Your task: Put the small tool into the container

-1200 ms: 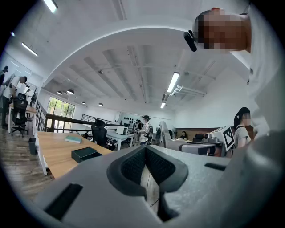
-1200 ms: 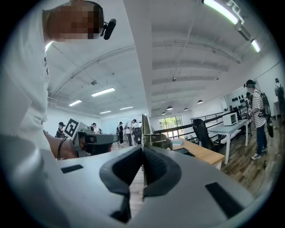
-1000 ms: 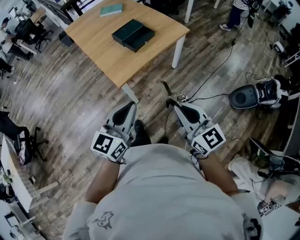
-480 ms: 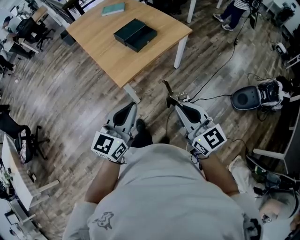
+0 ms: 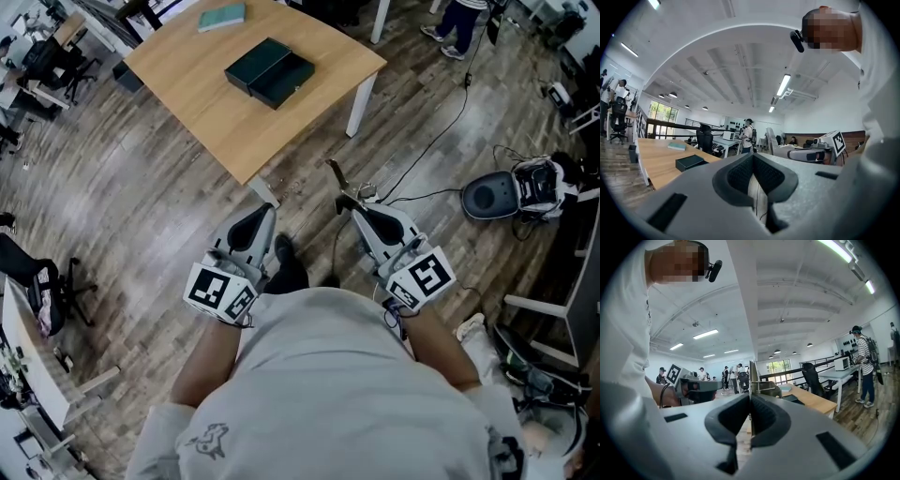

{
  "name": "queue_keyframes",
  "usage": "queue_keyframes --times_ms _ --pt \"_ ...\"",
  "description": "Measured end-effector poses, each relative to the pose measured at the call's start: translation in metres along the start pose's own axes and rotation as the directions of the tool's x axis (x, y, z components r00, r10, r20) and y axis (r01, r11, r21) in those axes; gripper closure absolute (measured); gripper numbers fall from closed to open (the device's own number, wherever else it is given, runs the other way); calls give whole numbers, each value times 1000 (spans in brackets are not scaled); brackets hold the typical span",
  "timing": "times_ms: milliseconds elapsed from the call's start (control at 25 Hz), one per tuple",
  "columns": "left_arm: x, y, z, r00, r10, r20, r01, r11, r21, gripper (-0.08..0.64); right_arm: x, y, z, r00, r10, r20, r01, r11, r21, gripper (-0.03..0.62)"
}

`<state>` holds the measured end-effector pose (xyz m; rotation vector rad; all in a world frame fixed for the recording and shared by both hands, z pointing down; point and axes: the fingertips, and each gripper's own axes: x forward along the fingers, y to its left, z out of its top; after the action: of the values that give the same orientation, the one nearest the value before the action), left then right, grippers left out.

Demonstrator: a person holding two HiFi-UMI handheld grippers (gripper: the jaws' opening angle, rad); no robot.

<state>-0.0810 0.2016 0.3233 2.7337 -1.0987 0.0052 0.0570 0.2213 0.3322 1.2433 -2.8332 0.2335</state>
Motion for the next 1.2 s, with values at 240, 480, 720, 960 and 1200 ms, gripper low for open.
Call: queue_keyframes --times_ms 240,480,720,960,1200 --pt "12 45 -2 1000 -7 -3 7 1000 12 554 46 -13 -4 999 -16 -33 16 1000 0 583" --pt "31 106 10 1000 -29 6 29 1000 -9 554 108 -27 0 997 -35 -68 35 999 4 583" --pt "43 162 21 998 -68 -3 68 998 -18 554 165 -33 9 995 -69 -79 70 997 13 583" --pt "47 195 24 996 -92 -11 92 995 -27 555 201 -33 8 992 -84 -93 87 996 30 583" --pt "56 213 27 996 -90 -12 90 995 -34 554 217 -45 11 992 -91 -91 95 995 37 583"
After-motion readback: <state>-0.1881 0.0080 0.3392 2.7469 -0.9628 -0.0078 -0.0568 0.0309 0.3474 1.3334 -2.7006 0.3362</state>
